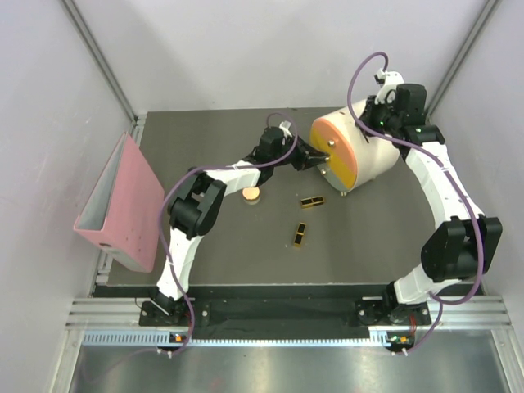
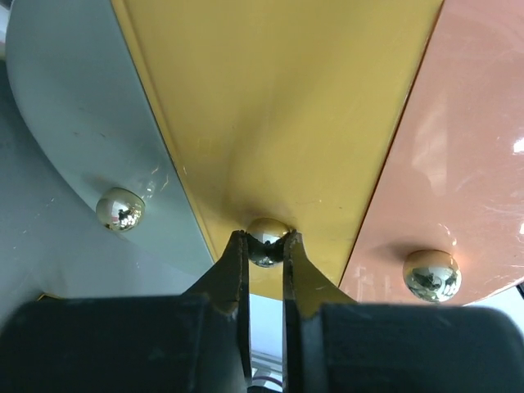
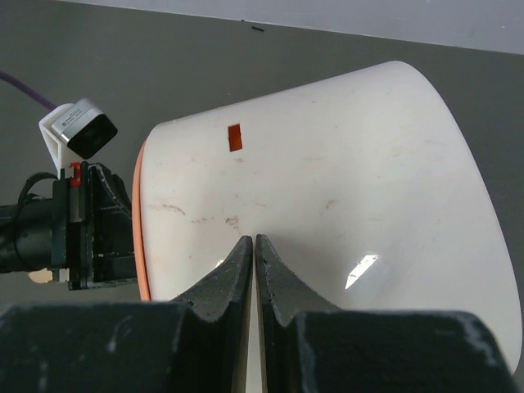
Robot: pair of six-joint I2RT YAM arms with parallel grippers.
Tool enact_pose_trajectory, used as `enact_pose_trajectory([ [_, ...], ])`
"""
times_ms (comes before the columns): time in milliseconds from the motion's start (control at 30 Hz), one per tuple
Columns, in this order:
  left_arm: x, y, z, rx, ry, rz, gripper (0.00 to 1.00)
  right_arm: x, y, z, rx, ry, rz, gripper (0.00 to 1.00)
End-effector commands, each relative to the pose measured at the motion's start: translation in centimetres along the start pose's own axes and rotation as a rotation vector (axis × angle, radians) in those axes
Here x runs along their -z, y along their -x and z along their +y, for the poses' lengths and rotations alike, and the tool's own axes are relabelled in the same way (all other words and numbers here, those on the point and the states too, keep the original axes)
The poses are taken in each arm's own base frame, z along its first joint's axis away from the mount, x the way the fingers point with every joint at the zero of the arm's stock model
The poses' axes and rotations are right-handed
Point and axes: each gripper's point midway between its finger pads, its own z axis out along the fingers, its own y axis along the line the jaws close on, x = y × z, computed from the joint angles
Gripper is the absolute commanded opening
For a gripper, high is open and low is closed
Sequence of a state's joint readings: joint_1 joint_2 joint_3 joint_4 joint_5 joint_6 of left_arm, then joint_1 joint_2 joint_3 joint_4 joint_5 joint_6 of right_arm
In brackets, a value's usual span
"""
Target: Organize the makeup
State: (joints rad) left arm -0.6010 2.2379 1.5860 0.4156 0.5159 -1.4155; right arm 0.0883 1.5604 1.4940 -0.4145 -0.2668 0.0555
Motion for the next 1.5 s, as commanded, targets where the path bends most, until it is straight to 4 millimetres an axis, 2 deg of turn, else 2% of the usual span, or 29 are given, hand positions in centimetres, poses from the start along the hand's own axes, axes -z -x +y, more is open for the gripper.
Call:
enact_pose_trajectory([
  [0,0.4,0.6,-2.0,-0.067,-0.044,-0.039,0.00,-0.1,-11.0,-1.6,-0.087,-0.045,0.384,0.06],
  [167,2.4,0.7,-0.4,-0.124,0.023,-0.061,0.00,-0.1,-11.0,-1.7,-0.090,-0.045,0.383,0.06],
  [200,3.0,0.8,-1.3,-0.140,0.014,-0.069,0.00,-0.1,-11.0,-1.6,-0.089,-0.040,0.382,0.06],
  [233,3.4,0.9,-0.8,-0.140,0.027,-0.075,0.00,-0.2,-11.1,-1.7,-0.092,-0.042,0.385,0.06],
  [300,4.1,1.0,-1.3,-0.168,0.028,-0.082,0.00,-0.2,-11.1,-1.5,-0.092,-0.036,0.384,0.06],
  [467,5.4,1.1,-1.8,-0.223,0.048,-0.087,0.00,-0.2,-11.2,-1.5,-0.096,-0.037,0.384,0.06],
  [567,6.2,1.0,-1.4,-0.220,0.062,-0.089,0.00,-0.2,-11.3,-1.5,-0.099,-0.038,0.382,0.06],
  [633,6.7,0.9,-0.4,-0.217,0.086,-0.091,0.00,-0.2,-11.4,-1.5,-0.102,-0.038,0.383,0.06],
  [667,7.1,0.9,-0.7,-0.223,0.083,-0.098,0.00,-0.2,-11.4,-1.5,-0.104,-0.038,0.383,0.06],
  [767,8.0,0.7,-0.1,-0.221,0.099,-0.092,0.00,-0.1,-11.6,-1.4,-0.106,-0.037,0.383,0.06],
  [1000,8.8,-0.2,0.9,-0.221,0.119,-0.067,0.00,-0.1,-11.7,-1.4,-0.112,-0.037,0.383,0.06],
  [1067,8.8,-0.2,1.1,-0.225,0.122,-0.060,0.12,-0.1,-11.8,-1.4,-0.114,-0.039,0.385,0.06],
  [1100,8.8,-0.2,1.1,-0.227,0.125,-0.057,0.29,-0.1,-11.8,-1.5,-0.116,-0.039,0.384,0.06],
  [1233,8.9,-0.4,0.1,-0.275,0.091,-0.047,0.53,-0.1,-11.7,-1.3,-0.118,-0.037,0.383,0.06],
  [1333,9.2,-0.4,-0.1,-0.294,0.101,-0.050,0.58,-0.1,-11.7,-1.4,-0.117,-0.037,0.381,0.06],
  [1467,10.0,-0.7,-0.5,-0.328,0.112,-0.051,0.59,-0.1,-11.7,-1.3,-0.118,-0.037,0.383,0.06],
])
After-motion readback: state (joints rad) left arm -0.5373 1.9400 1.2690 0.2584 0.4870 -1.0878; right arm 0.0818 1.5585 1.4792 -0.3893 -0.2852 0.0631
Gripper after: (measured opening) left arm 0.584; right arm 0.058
